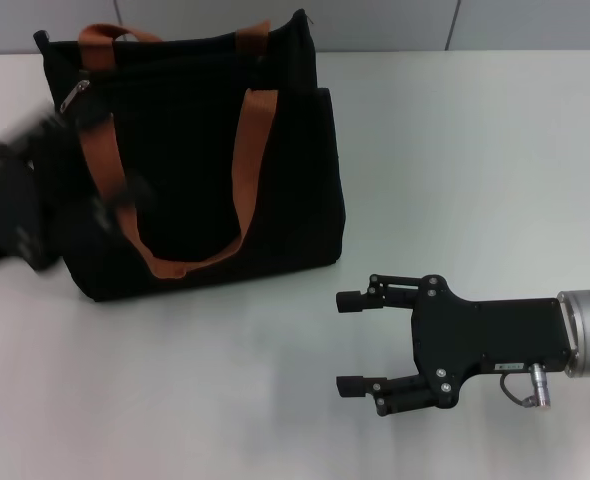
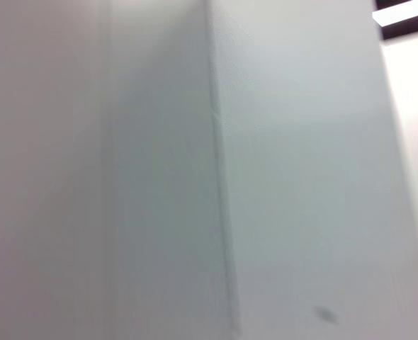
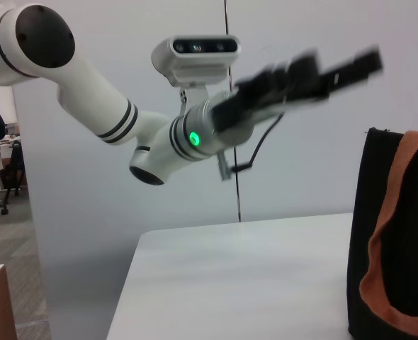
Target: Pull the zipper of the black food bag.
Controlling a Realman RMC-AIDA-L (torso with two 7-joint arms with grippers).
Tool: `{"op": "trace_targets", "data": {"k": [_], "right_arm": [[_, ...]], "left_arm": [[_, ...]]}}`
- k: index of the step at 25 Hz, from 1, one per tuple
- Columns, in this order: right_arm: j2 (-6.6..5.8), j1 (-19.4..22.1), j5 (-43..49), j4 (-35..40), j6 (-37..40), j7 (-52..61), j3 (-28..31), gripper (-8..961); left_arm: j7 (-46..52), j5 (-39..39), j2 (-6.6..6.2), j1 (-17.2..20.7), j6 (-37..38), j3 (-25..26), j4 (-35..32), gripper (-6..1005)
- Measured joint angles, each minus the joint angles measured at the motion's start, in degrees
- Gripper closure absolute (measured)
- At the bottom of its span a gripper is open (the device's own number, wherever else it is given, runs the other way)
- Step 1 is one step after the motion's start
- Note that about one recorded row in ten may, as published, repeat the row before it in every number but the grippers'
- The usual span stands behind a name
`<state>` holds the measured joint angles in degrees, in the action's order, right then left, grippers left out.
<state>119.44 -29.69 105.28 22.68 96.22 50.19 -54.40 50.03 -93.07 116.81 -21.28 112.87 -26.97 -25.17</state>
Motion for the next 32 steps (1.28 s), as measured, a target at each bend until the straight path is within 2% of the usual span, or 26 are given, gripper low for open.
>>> {"op": "trace_targets", "data": {"k": [3, 5, 7, 9, 10, 11, 14, 19, 20, 23, 28, 30, 32], "right_arm": [[0.0, 0.18, -0.04, 0.0, 0.07, 0.0, 0.0, 147], [-0.05, 0.56, -0.04, 0.0, 0.13, 0.0, 0.19, 147], [-0.07, 0.67, -0.04, 0.0, 0.14, 0.0, 0.28, 147], [-0.08, 0.79, -0.04, 0.0, 0.16, 0.0, 0.36, 148], [-0.09, 0.83, 0.0, 0.0, 0.17, 0.0, 0.39, 148], [-0.09, 0.83, 0.0, 0.0, 0.17, 0.0, 0.39, 148], [-0.09, 0.85, 0.08, 0.0, 0.2, 0.0, 0.44, 148], [-0.17, 0.87, 0.05, 0.02, 0.2, 0.0, 0.51, 149], [-0.18, 0.87, 0.0, 0.05, 0.2, 0.0, 0.53, 149], [-0.18, 0.87, -0.02, 0.05, 0.21, 0.03, 0.53, 150], [-0.18, 0.82, -0.05, 0.08, 0.27, 0.21, 0.51, 150], [-0.18, 0.8, -0.07, 0.14, 0.28, 0.28, 0.56, 150], [-0.18, 0.8, -0.08, 0.12, 0.28, 0.29, 0.59, 151]], "left_arm": [[0.41, 1.64, -0.14, 0.02, -0.97, 2.14, -0.13, 227], [1.58, 2.0, -1.27, -0.26, -3.31, 3.81, -0.46, 229], [2.58, 1.76, -3.35, -0.57, -8.04, 3.92, -0.55, 231], [2.67, 1.57, -4.72, -0.63, -12.6, 3.74, -0.57, 232], [2.38, 1.18, -5.87, -0.64, -17.16, 3.65, -0.69, 233], [2.38, 1.18, -5.87, -0.64, -17.16, 3.65, -0.69, 234], [2.32, -0.95, -6.97, -0.7, -22.87, 2.52, -1.7, 237], [3.85, -7.15, -6.79, -1.4, -23.23, -0.68, -4.38, 241], [4.13, -9.31, -6.31, -1.86, -23.19, -2.58, -5.06, 242], [4.06, -10.24, -5.81, -2.39, -24.32, -3.5, -5.12, 244], [1.79, -10.66, -3.56, -3.7, -30.46, -3.6, -5.19, 249], [-0.16, -9.71, -2.9, -3.98, -31.19, -3.08, -5.26, 250], [-1.37, -7.96, -2.75, -3.91, -30.88, -2.98, -5.3, 252]]}}
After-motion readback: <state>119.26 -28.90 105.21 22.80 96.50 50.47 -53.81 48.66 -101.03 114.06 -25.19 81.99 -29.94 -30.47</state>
